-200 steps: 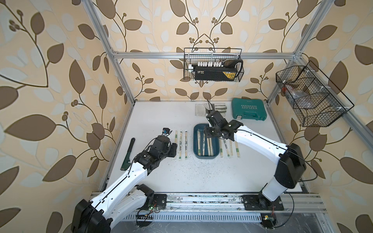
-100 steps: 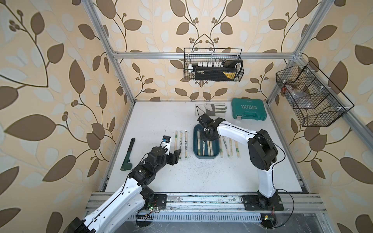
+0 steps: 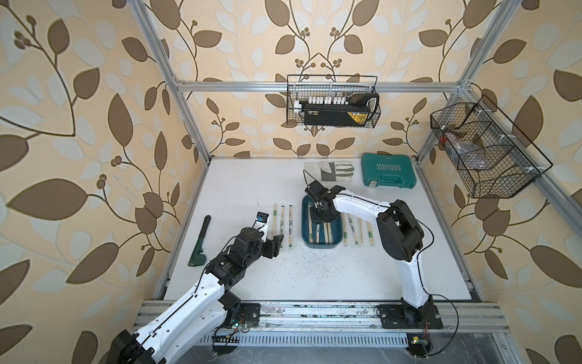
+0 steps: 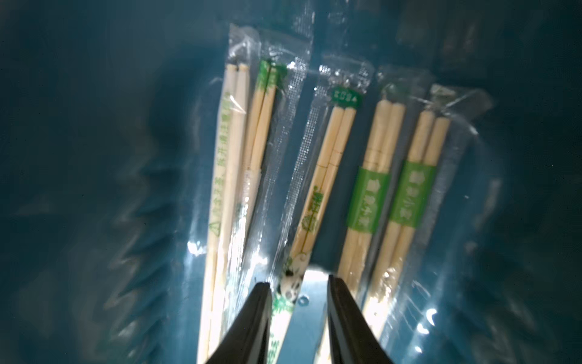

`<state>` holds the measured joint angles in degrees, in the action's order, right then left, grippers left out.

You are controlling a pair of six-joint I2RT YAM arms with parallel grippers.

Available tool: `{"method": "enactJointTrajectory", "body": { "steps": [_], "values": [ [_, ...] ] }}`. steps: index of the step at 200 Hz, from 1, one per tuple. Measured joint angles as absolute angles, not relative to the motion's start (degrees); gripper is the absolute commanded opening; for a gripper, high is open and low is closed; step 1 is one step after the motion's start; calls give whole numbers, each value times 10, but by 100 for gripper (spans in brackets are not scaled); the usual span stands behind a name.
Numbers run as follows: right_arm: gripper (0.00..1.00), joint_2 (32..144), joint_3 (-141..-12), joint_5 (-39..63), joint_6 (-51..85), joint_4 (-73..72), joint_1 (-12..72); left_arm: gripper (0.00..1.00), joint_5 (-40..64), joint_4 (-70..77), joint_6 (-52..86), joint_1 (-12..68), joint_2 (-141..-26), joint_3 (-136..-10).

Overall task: Take the paired disposable chopsticks out of the storage box
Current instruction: Pick up the paired disposable chopsticks from the storage box.

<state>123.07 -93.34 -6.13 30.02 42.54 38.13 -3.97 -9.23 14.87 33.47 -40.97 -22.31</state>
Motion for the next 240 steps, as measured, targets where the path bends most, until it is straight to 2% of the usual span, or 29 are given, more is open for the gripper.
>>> {"method": "enactJointTrajectory", "body": {
  "steps": [60,127,174,240],
  "values": [
    [31,1269,-980,-65,313,443,381,75,-39,-92,148,335,-413,-224],
    [13,1291,-1015,-81,352,460,381,75,-39,-93,148,335,-410,-224],
    [5,1282,-1003,-79,373,450,381,76,-39,-93,148,335,-408,-224],
    [3,1242,-991,-76,379,455,380,76,-39,-93,148,335,-408,-224]
  ]
}}
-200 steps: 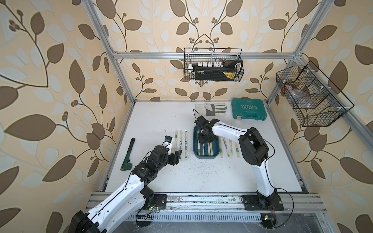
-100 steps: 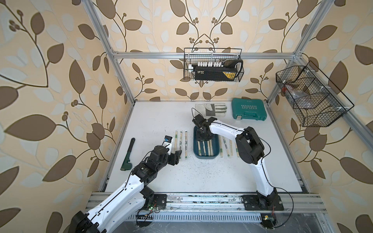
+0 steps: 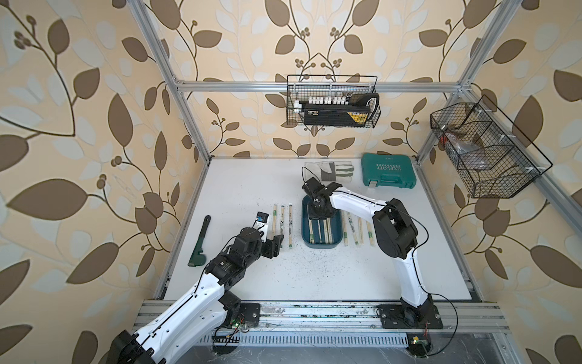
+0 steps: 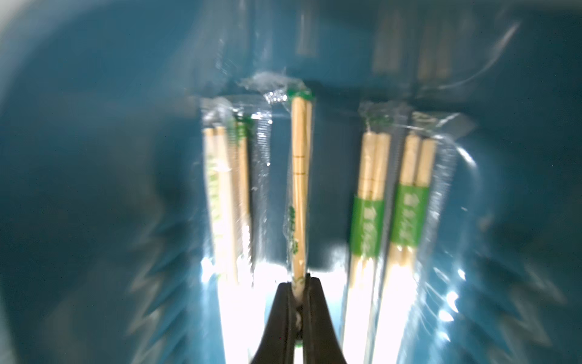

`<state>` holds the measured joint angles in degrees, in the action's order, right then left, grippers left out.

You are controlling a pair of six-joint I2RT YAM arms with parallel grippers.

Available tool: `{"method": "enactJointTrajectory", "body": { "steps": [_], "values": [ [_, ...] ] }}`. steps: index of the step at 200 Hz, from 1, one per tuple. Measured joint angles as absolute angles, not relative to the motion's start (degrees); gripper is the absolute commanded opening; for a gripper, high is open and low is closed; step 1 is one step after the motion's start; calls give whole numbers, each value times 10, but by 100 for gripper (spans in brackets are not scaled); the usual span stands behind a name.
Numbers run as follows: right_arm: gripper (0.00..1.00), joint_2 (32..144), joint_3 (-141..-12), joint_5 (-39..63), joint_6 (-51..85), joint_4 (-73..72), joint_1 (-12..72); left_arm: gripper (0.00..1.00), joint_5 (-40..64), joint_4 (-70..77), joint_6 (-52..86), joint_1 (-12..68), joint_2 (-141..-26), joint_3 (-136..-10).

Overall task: Take the paired disposable chopsticks out of the storage box
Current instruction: Pick up the paired disposable chopsticks from the storage box, then place the paired disposable chopsticks at the center of the board.

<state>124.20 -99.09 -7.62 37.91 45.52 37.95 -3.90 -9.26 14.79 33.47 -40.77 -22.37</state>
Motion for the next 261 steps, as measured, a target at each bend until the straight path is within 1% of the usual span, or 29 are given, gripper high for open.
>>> {"method": "enactJointTrajectory", "body": {
  "steps": [46,95,122,150,175,191,261],
  "values": [
    [2,1147,-991,-68,364,468,363,76,-38,-92,145,335,-409,-224],
    [2,1054,-981,-66,317,498,304,76,-38,-92,140,335,-409,-224],
    [2,1000,-929,-82,275,510,256,76,-38,-92,138,335,-409,-224],
    [2,964,-834,-96,230,505,186,76,-38,-93,137,335,-409,-224],
    [2,962,-744,-110,196,484,128,77,-38,-92,137,335,-409,-224],
    [2,971,-713,-114,170,472,104,77,-37,-88,136,335,-415,-224],
    [2,1060,-704,-111,119,382,72,77,-28,-88,135,335,-424,-227]
  ]
}}
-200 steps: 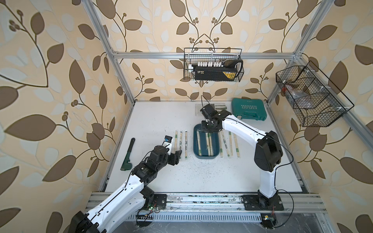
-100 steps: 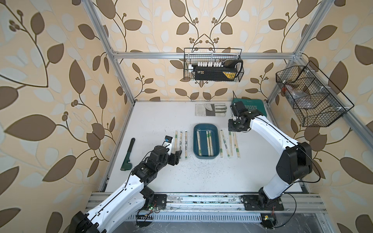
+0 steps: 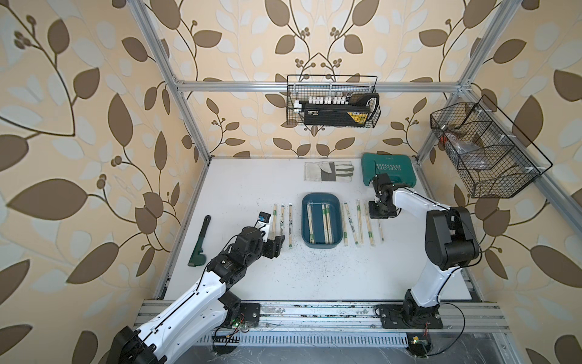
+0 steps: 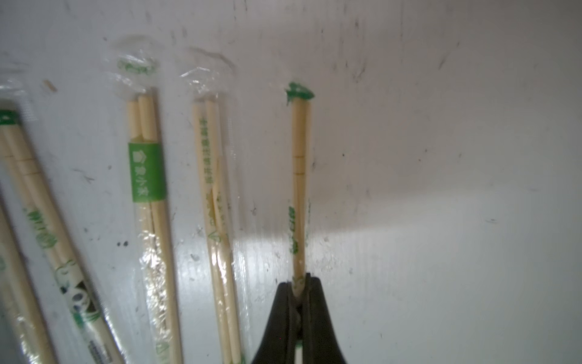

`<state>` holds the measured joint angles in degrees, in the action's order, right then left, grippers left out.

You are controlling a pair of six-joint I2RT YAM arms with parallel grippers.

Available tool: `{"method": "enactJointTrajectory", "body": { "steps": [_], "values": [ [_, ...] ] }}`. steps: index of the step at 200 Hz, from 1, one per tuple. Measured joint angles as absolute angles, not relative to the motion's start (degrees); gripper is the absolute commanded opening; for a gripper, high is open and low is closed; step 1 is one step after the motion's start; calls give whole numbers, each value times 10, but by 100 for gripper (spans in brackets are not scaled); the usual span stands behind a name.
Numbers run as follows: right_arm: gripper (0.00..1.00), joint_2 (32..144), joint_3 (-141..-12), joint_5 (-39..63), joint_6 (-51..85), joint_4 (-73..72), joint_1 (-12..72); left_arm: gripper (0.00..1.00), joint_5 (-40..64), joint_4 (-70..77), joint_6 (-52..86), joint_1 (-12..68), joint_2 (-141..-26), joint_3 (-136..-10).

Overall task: Take the paired disposable chopsticks out of the storage box
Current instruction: Place the paired disposable chopsticks at the center of the board.

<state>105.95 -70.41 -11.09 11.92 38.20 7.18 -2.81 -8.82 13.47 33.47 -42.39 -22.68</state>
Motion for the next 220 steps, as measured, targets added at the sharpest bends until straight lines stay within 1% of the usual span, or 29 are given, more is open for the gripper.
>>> {"method": "enactJointTrajectory", "body": {
  "steps": [22,54,86,110,144,183,220],
  "values": [
    [2,1087,-704,-97,117,369,67,77,-28,-88,135,335,-425,-227],
    [4,1087,-706,-89,117,357,67,77,-28,-88,134,335,-435,-227],
    [11,1088,-706,-88,111,356,67,77,-28,-88,134,335,-435,-227],
    [20,1089,-708,-91,108,357,67,77,-28,-88,134,335,-435,-227],
    [23,1092,-714,-94,106,363,70,77,-28,-88,134,335,-435,-227],
    [25,1095,-734,-95,107,377,73,77,-28,-88,134,335,-435,-227],
    [31,1092,-764,-103,113,406,75,78,-27,-88,134,335,-435,-227]
  ]
}}
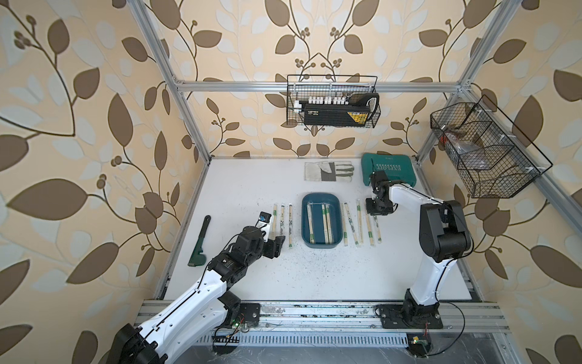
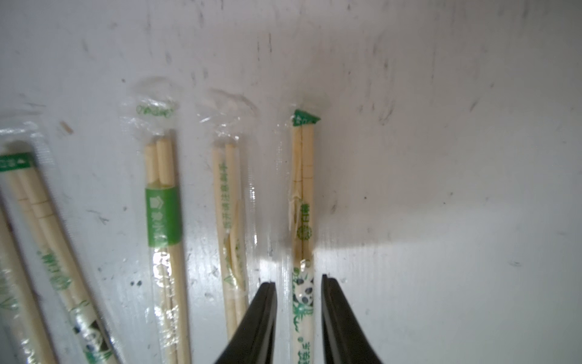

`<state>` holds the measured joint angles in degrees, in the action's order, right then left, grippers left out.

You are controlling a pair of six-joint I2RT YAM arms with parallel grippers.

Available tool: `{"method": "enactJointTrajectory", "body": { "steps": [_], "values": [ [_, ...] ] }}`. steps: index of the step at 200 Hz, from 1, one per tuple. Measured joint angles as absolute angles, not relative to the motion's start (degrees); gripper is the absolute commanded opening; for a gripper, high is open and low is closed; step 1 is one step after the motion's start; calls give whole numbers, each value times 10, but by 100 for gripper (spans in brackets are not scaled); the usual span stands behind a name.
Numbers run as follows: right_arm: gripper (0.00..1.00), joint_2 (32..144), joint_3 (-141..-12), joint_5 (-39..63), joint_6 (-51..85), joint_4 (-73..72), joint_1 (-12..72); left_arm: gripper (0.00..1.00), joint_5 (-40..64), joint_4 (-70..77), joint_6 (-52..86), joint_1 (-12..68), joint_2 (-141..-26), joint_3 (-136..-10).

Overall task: Take the paired disposable chopsticks out of the storage box
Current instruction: Place the paired disposable chopsticks at the center of the board, then adjust the paired disposable chopsticks at the center of the board.

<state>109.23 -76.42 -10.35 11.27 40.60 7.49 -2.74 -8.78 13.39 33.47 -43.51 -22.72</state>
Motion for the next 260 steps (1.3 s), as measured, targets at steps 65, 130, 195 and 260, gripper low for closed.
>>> {"method": "enactJointTrajectory", "body": {
  "steps": [65,130,195,260],
  "values": [
    [32,1007,-775,-93,187,437,155,78,-27,-88,134,335,-435,-228],
    [31,1045,-769,-69,252,429,187,78,-25,-88,134,335,-435,-228],
    [31,1094,-769,-79,270,424,189,78,-24,-88,134,335,-435,-228],
    [30,1113,-768,-86,273,415,179,78,-24,-88,134,335,-439,-228]
  ]
}}
